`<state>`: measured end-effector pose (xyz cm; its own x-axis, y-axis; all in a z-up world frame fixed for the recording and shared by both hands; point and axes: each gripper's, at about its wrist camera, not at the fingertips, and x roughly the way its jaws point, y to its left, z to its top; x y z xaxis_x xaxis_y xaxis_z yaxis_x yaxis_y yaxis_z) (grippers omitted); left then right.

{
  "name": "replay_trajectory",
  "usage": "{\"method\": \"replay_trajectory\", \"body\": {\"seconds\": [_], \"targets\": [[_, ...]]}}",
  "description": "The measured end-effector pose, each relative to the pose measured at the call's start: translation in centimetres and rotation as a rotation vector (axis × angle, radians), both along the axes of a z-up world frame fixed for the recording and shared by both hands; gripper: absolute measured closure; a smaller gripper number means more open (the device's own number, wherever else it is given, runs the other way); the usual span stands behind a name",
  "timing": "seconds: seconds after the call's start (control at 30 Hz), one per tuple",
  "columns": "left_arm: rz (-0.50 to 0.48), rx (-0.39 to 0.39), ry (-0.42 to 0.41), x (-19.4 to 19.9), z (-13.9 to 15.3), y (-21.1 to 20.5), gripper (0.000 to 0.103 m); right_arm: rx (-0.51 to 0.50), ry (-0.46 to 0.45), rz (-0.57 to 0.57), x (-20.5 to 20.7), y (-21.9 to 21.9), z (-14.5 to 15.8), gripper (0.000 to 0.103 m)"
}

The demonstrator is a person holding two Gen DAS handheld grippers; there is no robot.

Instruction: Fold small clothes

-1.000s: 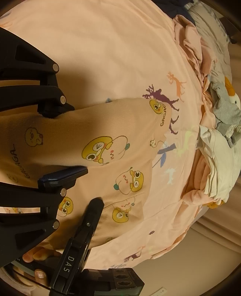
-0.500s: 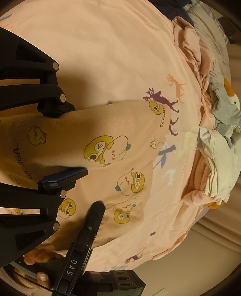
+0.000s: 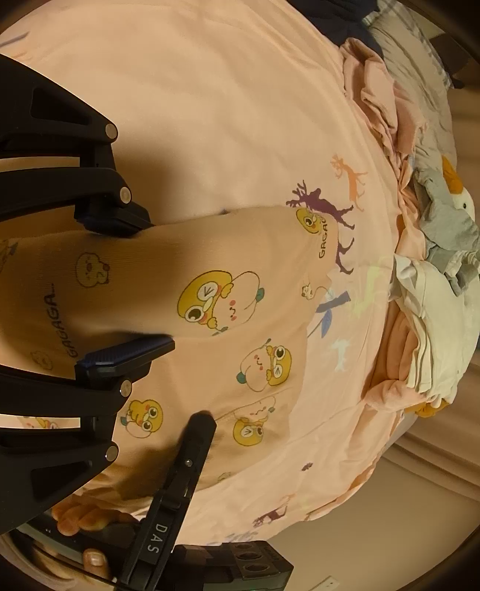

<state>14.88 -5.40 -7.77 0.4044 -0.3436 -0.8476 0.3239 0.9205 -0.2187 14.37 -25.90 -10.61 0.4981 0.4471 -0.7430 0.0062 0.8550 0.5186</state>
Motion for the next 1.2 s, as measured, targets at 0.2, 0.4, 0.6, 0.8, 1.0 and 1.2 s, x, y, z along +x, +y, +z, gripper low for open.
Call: {"method": "replay_trajectory", "body": {"seconds": [0.2, 0.4, 0.6, 0.8, 1.0, 1.2], "targets": [[0.001, 0.005, -0.003, -0.2, 0.1, 0.2, 0.055, 0.005, 0.003, -0.010, -0.2, -0.2, 0.0, 0.064], [0.001, 0.013, -0.009, -0.4, 0.2, 0.3, 0.054, 0.000, 0.003, -0.013, -0.3, -0.3, 0.1, 0.063], [0.004, 0.021, -0.014, -0.7, 0.4, 0.3, 0.054, -0.008, 0.004, -0.016, -0.5, -0.4, 0.1, 0.063], [0.005, 0.027, -0.016, -1.0, 0.5, 0.3, 0.054, -0.006, 0.008, -0.026, -0.6, -0.5, 0.1, 0.062], [0.006, 0.031, -0.018, -1.2, 0.5, 0.4, 0.054, -0.009, 0.011, -0.030, -0.7, -0.6, 0.2, 0.062], [0.009, 0.040, -0.024, -1.6, 0.7, 0.6, 0.054, -0.013, 0.012, -0.037, -1.0, -0.6, 0.3, 0.062]]}}
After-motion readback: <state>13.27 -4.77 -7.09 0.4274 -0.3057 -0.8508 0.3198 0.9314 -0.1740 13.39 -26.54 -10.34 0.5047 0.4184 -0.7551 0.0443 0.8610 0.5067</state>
